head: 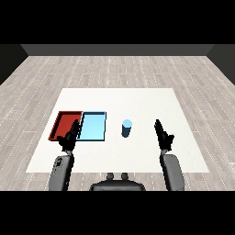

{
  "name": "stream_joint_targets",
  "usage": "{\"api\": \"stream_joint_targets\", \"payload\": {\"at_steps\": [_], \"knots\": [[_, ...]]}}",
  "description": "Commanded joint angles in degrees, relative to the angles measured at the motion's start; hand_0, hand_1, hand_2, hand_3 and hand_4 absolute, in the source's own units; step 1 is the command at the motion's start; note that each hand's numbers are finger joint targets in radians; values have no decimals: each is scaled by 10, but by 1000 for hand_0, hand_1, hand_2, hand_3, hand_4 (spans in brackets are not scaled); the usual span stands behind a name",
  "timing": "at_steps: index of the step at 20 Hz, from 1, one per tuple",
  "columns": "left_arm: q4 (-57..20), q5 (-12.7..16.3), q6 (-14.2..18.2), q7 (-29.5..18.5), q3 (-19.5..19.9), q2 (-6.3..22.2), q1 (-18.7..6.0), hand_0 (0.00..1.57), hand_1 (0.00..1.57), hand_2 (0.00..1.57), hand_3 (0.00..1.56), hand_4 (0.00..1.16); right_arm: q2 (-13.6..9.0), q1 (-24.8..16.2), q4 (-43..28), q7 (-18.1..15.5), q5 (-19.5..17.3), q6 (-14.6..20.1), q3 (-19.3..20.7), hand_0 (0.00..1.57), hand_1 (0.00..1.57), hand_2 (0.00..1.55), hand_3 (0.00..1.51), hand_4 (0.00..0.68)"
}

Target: Pick the blue can and put it in the blue box

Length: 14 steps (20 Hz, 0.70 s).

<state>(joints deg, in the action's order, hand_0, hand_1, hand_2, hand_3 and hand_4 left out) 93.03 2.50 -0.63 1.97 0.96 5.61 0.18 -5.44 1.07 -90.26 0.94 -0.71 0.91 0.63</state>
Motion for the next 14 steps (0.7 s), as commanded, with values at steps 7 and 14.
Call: {"api": "stream_joint_targets", "payload": {"at_steps": [7, 14], "knots": [[41, -7, -1, -103, -5, -26, -15, 0, 0, 0, 0, 0, -6, -40, -44, -103, 122, -128, 35, 0, 0, 0, 0, 0], [2, -3, -31, -204, 3, -20, 7, 0, 0, 0, 0, 0, -42, -35, -32, -105, 187, -193, 81, 0, 0, 0, 0, 0]]}}
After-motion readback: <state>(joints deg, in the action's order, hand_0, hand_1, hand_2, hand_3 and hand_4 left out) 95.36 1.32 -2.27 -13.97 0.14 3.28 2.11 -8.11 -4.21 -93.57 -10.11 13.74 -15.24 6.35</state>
